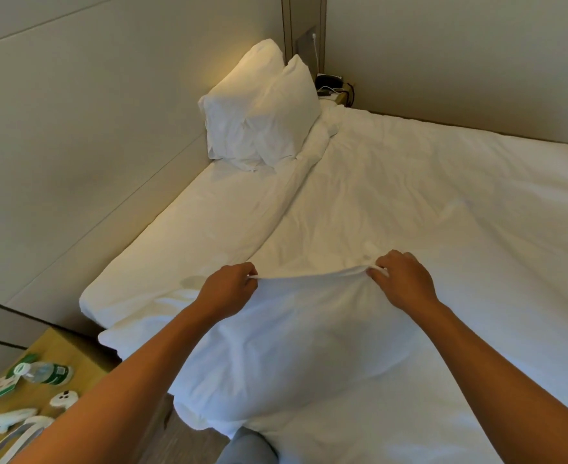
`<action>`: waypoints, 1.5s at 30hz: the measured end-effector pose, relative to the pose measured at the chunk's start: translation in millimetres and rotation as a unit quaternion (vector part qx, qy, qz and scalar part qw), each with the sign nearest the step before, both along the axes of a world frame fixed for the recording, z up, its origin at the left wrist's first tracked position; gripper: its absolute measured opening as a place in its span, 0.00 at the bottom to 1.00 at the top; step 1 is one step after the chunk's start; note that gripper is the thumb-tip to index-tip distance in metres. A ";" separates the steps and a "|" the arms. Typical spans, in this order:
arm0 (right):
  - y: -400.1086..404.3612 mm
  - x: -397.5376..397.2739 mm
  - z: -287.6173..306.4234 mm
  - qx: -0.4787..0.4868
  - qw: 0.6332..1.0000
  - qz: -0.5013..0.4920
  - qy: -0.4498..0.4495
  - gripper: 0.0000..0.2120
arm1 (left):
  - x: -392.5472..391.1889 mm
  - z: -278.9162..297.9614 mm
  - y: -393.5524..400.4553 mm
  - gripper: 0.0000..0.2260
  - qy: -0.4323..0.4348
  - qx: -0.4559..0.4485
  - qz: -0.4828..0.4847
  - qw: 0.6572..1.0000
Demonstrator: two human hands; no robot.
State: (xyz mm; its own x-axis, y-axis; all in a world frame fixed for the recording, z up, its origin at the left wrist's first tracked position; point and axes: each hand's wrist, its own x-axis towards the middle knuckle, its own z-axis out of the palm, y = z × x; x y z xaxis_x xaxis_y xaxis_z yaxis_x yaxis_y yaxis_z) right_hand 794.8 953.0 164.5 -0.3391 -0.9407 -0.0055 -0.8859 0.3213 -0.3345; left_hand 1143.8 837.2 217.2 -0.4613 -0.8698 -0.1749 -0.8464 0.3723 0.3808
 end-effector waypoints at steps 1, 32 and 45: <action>1.6 0.2 1.5 -0.011 0.999 -0.006 -0.040 0.15 | -0.1 -1.2 -0.2 0.07 0.000 0.000 0.002 1.000; 1.8 3.3 -9.9 -0.123 0.977 -0.042 -0.170 0.15 | 50.8 -36.9 -10.3 0.10 -0.109 0.015 0.033 0.993; -14.3 41.2 -14.2 -0.230 0.957 -0.074 -0.162 0.12 | 61.5 5.9 -16.8 0.15 0.104 -0.013 0.170 0.980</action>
